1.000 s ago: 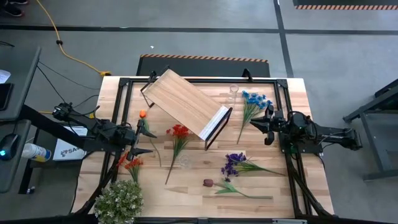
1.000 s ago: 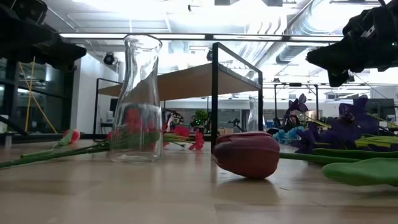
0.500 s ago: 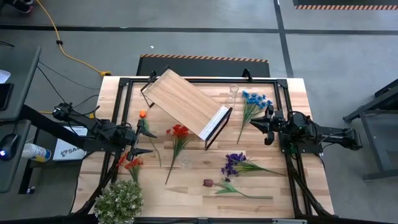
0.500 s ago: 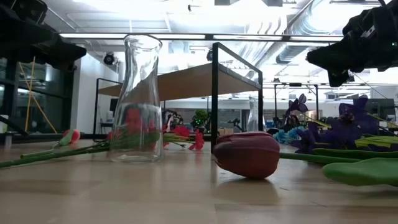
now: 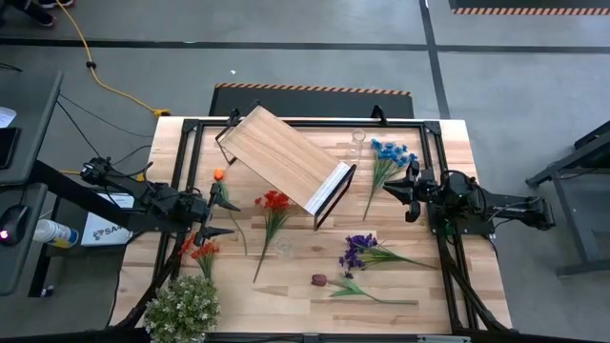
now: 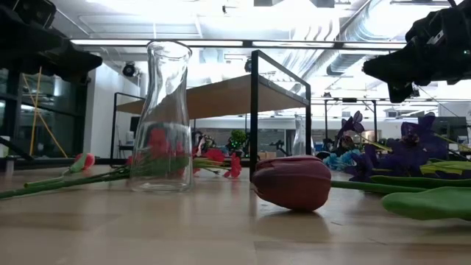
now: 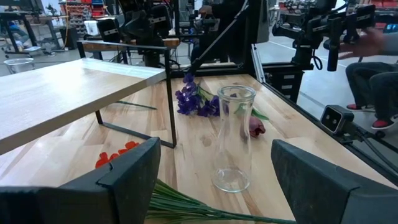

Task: Pick and place flowers into a vace then onto a shelf

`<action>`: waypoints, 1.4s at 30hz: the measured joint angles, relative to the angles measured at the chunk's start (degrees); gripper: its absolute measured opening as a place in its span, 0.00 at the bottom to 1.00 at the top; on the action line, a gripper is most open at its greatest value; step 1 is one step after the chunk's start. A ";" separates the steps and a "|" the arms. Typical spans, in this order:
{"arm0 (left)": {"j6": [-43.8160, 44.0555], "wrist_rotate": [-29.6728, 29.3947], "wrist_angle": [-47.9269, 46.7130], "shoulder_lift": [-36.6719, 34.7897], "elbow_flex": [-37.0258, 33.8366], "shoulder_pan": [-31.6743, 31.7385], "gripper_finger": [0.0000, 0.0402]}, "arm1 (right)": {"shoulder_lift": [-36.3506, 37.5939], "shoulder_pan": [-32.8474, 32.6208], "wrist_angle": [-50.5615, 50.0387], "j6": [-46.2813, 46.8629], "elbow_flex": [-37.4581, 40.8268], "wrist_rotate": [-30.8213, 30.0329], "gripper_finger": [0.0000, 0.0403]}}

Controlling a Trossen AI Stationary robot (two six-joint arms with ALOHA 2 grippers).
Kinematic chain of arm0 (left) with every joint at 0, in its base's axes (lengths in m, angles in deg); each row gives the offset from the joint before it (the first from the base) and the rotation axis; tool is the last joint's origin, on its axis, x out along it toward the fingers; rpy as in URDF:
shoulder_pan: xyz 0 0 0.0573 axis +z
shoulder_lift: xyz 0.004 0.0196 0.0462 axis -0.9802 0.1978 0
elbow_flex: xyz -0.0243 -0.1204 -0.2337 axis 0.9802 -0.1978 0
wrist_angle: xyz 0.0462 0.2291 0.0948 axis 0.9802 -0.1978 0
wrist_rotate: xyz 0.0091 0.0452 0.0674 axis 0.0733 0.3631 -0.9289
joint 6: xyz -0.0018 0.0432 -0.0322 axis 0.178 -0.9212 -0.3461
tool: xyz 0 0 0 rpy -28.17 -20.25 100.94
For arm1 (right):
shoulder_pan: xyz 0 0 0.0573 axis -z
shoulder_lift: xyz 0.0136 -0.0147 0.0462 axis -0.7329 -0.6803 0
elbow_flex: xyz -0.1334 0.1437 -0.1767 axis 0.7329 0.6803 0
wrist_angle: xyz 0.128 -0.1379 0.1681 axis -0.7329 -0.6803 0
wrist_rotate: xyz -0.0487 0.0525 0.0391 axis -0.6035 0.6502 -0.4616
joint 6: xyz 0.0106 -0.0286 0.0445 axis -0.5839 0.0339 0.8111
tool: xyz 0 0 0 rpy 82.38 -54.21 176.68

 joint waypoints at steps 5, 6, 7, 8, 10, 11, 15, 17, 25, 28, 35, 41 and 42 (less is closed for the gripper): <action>0.84 0.71 0.91 0.00 -0.07 0.00 0.84 | 0.00 -0.02 0.27 0.52 0.00 -1.12 0.13; 2.16 0.73 1.32 0.00 -0.07 0.00 0.84 | -0.01 0.00 0.43 0.51 0.00 -1.26 0.13; 3.75 0.71 1.48 0.00 -0.07 0.00 0.84 | -0.01 -0.01 0.49 0.50 0.00 -1.27 0.13; 5.42 0.71 1.48 -0.04 -0.07 0.00 0.84 | -0.01 0.00 0.51 0.52 0.00 -1.26 0.13; 8.82 0.67 1.45 -0.02 -0.07 0.00 0.84 | -0.02 -0.02 0.75 0.66 0.00 -1.25 0.13; 10.38 0.67 1.46 -0.02 -0.07 0.00 0.84 | -0.02 -0.02 1.10 0.66 0.00 -1.23 0.13; 16.92 0.55 4.24 -0.02 -0.07 0.00 0.84 | -0.02 0.00 3.87 2.87 0.00 -0.63 0.12; 20.31 -0.35 7.80 -0.02 -0.07 0.00 0.84 | -0.02 -0.02 6.42 3.04 0.00 -0.68 0.12; 24.05 -0.60 21.85 -0.02 1.34 0.00 0.84 | 0.00 -0.01 22.37 3.03 -0.32 -3.83 0.13; 24.02 1.57 22.02 -0.04 4.09 0.00 0.84 | -0.02 0.00 28.69 3.02 -1.39 -3.73 0.13; 23.40 8.78 19.23 -0.04 11.26 0.00 0.84 | -0.02 -0.02 47.14 2.59 -2.04 1.67 0.13; 23.40 9.28 14.59 0.00 17.91 0.00 0.84 | -0.04 0.00 51.00 0.66 -4.07 4.46 0.12; 23.40 9.28 14.59 0.00 18.68 0.00 0.84 | -0.04 -0.02 49.79 0.54 -5.15 4.46 0.12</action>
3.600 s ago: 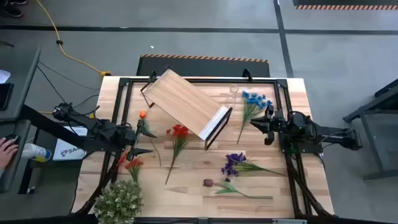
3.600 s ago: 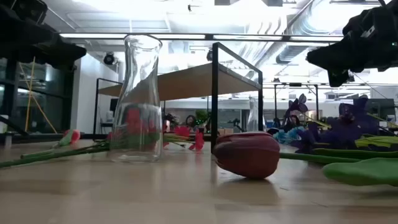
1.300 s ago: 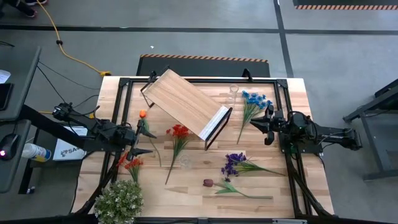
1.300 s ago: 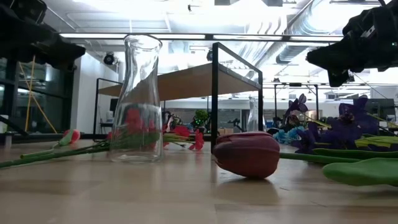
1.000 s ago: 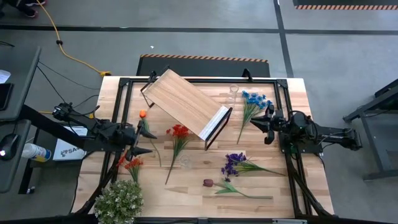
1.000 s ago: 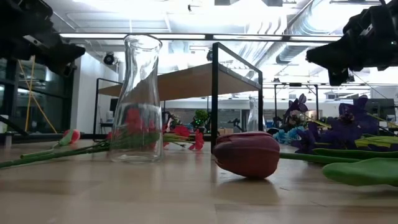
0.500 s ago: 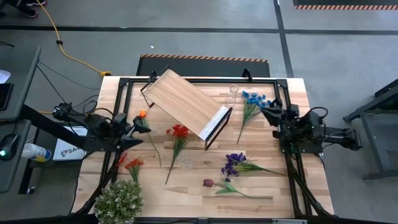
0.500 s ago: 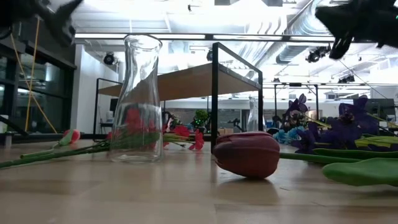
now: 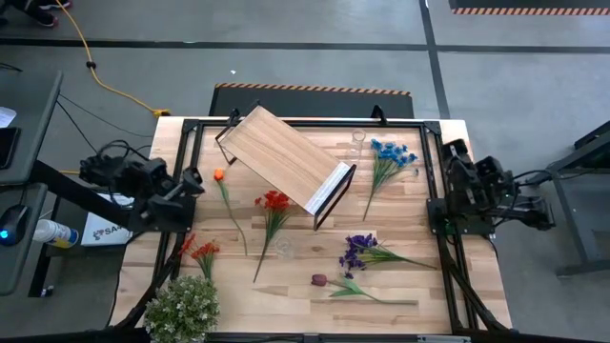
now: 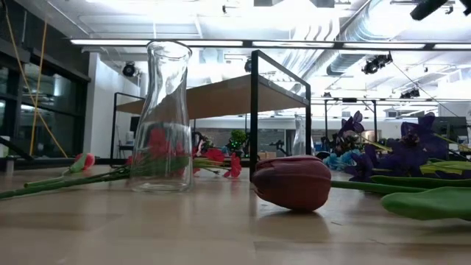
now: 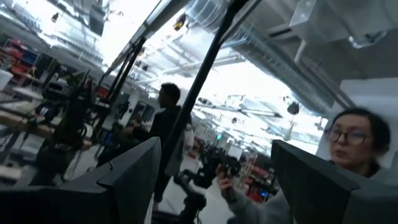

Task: Pick and place flowers into a vace then onto a shelf
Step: Put the blue flowers into the top transparent flower vase

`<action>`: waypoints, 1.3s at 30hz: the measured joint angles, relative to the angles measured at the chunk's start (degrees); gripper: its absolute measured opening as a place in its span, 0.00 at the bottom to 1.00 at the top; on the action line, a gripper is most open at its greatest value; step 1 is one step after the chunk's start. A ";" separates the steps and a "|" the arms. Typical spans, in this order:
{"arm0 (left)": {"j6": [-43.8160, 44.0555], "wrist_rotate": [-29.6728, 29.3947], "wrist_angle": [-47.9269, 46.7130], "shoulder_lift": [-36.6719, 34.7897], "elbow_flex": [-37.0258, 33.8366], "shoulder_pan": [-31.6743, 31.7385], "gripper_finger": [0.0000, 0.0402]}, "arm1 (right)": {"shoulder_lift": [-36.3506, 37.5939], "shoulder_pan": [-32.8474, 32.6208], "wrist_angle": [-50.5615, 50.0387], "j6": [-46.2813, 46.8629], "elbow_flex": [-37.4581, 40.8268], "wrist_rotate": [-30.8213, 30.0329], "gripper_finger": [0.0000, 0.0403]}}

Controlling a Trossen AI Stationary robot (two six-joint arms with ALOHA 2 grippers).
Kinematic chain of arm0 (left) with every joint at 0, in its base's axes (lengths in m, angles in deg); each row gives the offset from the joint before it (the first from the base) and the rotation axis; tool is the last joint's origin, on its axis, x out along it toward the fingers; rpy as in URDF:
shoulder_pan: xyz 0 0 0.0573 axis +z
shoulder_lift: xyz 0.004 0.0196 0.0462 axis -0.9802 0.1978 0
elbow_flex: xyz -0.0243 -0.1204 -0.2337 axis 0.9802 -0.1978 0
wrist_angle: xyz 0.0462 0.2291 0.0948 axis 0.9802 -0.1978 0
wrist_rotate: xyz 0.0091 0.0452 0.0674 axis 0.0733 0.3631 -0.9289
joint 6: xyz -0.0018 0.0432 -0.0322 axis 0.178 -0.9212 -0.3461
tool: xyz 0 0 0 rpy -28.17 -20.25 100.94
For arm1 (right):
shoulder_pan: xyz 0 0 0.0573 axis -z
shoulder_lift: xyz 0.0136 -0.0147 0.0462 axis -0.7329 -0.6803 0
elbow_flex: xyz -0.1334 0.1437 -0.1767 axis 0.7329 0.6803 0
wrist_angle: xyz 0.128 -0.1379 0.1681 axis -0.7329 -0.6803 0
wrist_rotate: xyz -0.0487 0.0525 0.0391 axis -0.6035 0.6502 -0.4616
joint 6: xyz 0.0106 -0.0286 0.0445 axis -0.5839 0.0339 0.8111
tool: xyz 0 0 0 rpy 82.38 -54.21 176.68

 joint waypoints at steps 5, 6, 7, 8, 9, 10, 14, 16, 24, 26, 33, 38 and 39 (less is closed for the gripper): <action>0.16 -0.09 0.17 -0.02 2.82 0.00 0.84 | -0.04 0.00 -17.99 -2.14 -10.63 -0.29 0.12; 0.69 -0.07 0.10 -0.02 3.04 0.00 0.84 | -0.08 0.01 -24.38 -2.47 -13.94 -0.79 0.11; 1.08 -0.07 0.13 -0.02 3.07 0.00 0.84 | -0.20 -0.01 -31.41 -2.48 -17.55 -1.56 0.11; 1.39 -0.08 0.05 -0.02 3.07 0.00 0.84 | -0.61 0.00 -38.90 -2.26 -21.57 -2.31 0.11; 1.45 -0.09 0.01 -0.02 3.07 0.00 0.84 | -1.13 -0.01 -46.30 -1.78 -25.72 -3.14 0.10; 1.46 -0.09 -0.09 -0.02 3.07 0.00 0.84 | -1.95 -0.01 -53.32 -1.04 -29.77 -3.94 0.10; 1.46 -0.09 -0.68 -0.02 3.07 0.00 0.84 | -6.70 -0.01 -75.74 4.39 -45.08 -6.58 0.08; 0.66 -0.09 -0.96 -0.02 3.07 0.00 0.84 | -9.52 0.02 -83.15 7.43 -51.31 -7.63 0.07; -3.93 -1.84 -3.18 -0.04 3.05 0.00 0.84 | -23.05 0.01 -103.17 13.99 -66.49 -9.03 0.00; -3.90 -1.86 -3.98 -0.02 3.05 0.00 0.84 | -26.60 0.02 -107.78 16.71 -68.26 -10.05 0.01; -3.89 -1.88 -7.37 -0.02 3.05 0.00 0.84 | -37.91 0.01 -120.00 29.66 -68.42 -10.31 0.00; -3.87 -1.88 -9.55 -0.04 3.03 0.00 0.84 | -43.53 0.02 -123.94 39.13 -64.02 -7.17 0.00; -3.87 -1.88 -10.19 -0.04 3.03 0.00 0.84 | -44.28 0.02 -124.33 39.70 -62.79 -5.55 0.00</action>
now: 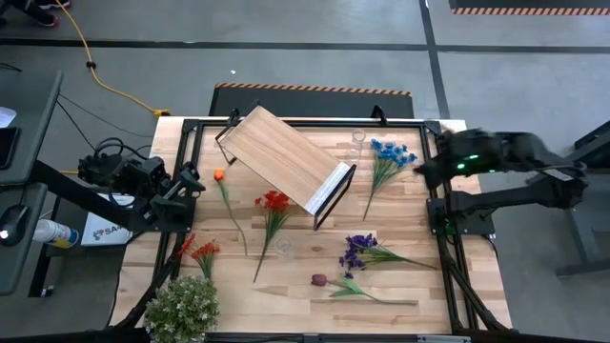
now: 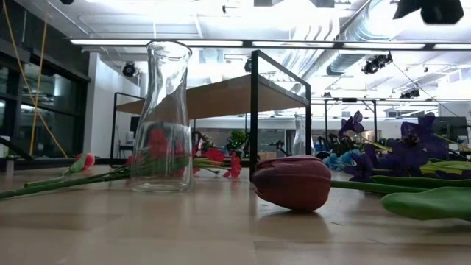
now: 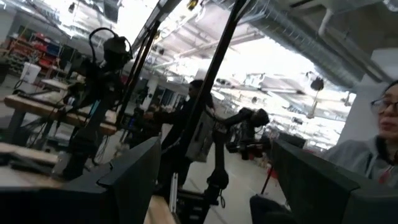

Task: Pick and place flowers into a vace then onto a shelf
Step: Put the blue flowers into the top transparent flower vase

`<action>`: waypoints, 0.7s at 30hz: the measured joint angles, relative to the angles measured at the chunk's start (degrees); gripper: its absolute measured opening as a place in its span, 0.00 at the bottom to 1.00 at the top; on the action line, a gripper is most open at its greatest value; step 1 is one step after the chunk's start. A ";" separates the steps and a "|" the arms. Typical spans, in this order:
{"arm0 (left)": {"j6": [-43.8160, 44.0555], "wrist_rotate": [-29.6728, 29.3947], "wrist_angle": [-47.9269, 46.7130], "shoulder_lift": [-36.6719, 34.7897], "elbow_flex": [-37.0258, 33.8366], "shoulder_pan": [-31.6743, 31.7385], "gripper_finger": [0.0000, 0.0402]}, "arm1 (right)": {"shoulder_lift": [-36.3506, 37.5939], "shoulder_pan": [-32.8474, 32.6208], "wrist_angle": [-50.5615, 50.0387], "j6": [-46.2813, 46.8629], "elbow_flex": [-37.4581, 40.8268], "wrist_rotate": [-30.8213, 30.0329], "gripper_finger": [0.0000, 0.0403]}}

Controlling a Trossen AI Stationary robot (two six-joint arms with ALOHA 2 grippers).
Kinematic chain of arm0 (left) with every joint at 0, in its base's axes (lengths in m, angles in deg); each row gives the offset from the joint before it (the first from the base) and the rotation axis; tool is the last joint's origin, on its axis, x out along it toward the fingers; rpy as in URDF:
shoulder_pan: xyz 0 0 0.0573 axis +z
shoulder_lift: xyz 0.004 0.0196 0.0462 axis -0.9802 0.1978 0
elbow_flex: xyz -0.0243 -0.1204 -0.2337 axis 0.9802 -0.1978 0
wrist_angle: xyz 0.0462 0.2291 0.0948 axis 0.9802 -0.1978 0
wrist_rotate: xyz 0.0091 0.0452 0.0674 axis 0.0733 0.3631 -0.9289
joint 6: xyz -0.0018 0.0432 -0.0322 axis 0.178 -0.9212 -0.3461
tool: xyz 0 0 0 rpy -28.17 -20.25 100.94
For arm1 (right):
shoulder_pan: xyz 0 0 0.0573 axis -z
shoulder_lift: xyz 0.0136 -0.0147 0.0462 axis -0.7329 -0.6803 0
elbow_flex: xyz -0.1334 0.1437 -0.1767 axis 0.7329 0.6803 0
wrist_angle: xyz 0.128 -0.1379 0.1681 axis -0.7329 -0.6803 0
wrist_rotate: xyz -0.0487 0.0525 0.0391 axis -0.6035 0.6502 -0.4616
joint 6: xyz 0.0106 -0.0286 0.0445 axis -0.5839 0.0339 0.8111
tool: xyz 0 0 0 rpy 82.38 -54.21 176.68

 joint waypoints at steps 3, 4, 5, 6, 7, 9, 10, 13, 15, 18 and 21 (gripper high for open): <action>0.05 -0.01 -1.80 0.02 0.00 0.00 0.84 | -2.06 -0.02 -0.03 0.25 4.31 3.79 0.00; 0.37 -0.06 -2.41 0.00 0.00 0.00 0.84 | -2.57 -0.02 -0.05 0.37 5.84 4.07 0.00; 0.86 -0.21 -3.15 0.00 0.00 0.00 0.84 | -2.99 0.00 -0.02 0.91 7.36 4.07 0.00; 1.40 -0.32 -4.10 0.00 0.00 0.00 0.84 | -3.31 0.02 0.11 2.09 8.80 4.16 0.00; 1.96 -0.58 -4.89 0.00 0.00 0.00 0.84 | -3.66 0.02 0.22 3.48 10.25 4.24 0.00; 2.90 -0.73 -6.01 0.02 0.00 0.00 0.84 | -4.16 0.02 0.57 5.92 12.94 4.53 0.00; 3.29 -0.77 -6.59 0.00 0.00 0.00 0.84 | -4.24 0.02 0.73 7.23 14.07 4.68 0.00; 4.31 -0.88 -8.17 0.02 0.00 0.00 0.84 | -4.08 0.02 2.50 10.40 17.24 4.41 0.00; 4.33 -0.90 -8.17 0.02 0.00 0.00 0.84 | -4.05 0.02 4.26 12.79 18.71 2.41 0.00; 4.33 -0.88 -8.20 0.00 0.00 0.00 0.84 | -4.02 0.04 8.10 15.47 20.21 -2.09 0.01; 4.33 -0.89 -8.19 0.00 0.00 0.00 0.84 | -4.09 0.69 9.58 16.40 21.04 -4.96 0.03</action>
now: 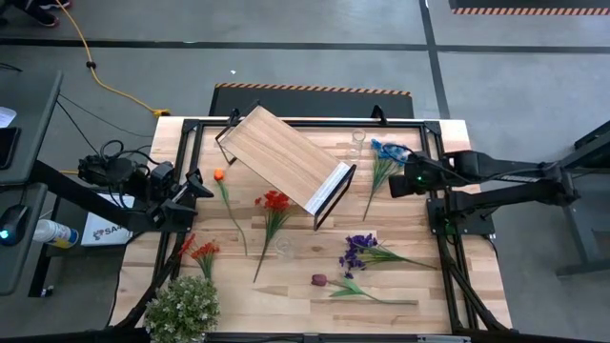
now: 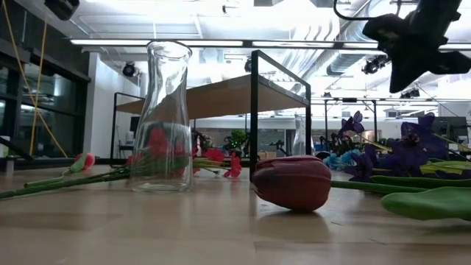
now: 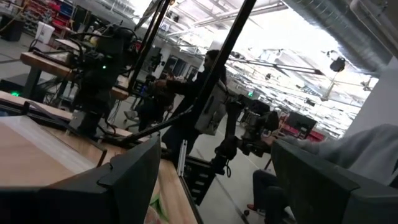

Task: Pick and place flowers into a vace then onto a shelf
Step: Put the blue flowers into the top transparent flower vase

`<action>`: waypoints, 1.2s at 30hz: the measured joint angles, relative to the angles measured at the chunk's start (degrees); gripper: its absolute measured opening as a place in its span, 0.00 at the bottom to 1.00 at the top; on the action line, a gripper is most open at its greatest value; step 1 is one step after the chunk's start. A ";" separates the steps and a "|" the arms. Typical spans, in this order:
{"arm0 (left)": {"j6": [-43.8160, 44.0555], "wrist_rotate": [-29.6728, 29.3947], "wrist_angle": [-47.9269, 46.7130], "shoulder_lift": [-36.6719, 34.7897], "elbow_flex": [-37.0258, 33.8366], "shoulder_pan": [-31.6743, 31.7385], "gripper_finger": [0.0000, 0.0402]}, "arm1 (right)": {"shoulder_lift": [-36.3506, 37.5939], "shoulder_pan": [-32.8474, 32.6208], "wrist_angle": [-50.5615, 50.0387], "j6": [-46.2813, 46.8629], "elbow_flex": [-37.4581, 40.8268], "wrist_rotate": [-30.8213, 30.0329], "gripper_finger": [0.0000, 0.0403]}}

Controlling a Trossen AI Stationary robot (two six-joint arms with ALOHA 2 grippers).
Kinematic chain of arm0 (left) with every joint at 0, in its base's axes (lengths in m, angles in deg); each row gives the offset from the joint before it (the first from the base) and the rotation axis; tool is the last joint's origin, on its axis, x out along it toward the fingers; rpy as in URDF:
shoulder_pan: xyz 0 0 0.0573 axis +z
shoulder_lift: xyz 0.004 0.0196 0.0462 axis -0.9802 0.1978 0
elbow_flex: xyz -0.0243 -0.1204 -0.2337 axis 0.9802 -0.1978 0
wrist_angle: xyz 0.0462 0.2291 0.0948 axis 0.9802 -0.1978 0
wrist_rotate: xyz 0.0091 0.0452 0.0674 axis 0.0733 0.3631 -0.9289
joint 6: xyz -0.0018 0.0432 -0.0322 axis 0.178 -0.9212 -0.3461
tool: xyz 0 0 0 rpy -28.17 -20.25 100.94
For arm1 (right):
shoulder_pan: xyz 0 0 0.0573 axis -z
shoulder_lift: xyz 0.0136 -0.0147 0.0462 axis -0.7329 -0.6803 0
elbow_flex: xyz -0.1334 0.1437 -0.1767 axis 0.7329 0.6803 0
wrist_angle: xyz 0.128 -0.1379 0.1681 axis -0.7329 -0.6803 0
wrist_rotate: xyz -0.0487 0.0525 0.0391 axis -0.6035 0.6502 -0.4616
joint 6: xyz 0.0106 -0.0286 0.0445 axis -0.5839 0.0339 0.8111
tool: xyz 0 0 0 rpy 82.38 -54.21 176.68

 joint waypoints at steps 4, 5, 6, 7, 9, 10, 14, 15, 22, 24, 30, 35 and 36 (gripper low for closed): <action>0.00 0.01 0.00 0.02 0.00 0.00 0.84 | 0.02 2.63 0.03 0.52 0.40 -0.67 0.10; 0.02 0.01 -0.02 0.00 0.00 0.00 0.84 | 0.02 3.37 0.05 0.52 0.40 -0.61 0.12; 0.02 0.01 -0.11 0.00 0.00 0.00 0.84 | 0.02 4.18 0.05 0.50 0.40 -0.44 0.15; 0.02 0.01 -0.22 0.00 0.00 0.00 0.84 | 0.02 5.02 0.05 0.52 0.40 -0.22 0.18; 0.02 0.01 -0.70 0.00 0.00 0.00 0.84 | 0.00 6.50 0.12 1.15 0.40 0.30 0.24; 0.04 0.01 -1.11 0.00 0.00 0.00 0.84 | -0.10 7.14 0.31 1.72 0.40 0.87 0.27; 0.17 0.02 -2.69 0.01 0.00 0.00 0.84 | -1.38 9.21 0.95 2.07 0.40 4.36 0.36; 0.19 0.03 -3.06 0.02 0.00 0.00 0.84 | -1.81 9.52 1.08 2.27 0.40 4.76 0.38; 0.18 0.04 -3.22 0.00 0.00 0.00 0.84 | -6.51 9.97 4.07 4.63 0.40 3.81 0.46; 0.18 0.02 -3.51 0.02 0.00 0.00 0.84 | -8.19 9.97 5.10 5.46 0.40 2.96 0.47; 0.24 0.04 -5.36 0.00 0.00 0.00 0.84 | -13.85 9.98 6.62 7.05 0.40 1.14 0.47; 0.24 0.04 -5.73 0.00 0.00 0.00 0.84 | -18.20 9.98 7.79 7.08 0.40 1.01 0.47; 0.24 0.04 -5.75 0.00 0.00 0.00 0.84 | -19.01 9.97 7.79 7.06 0.40 1.01 0.47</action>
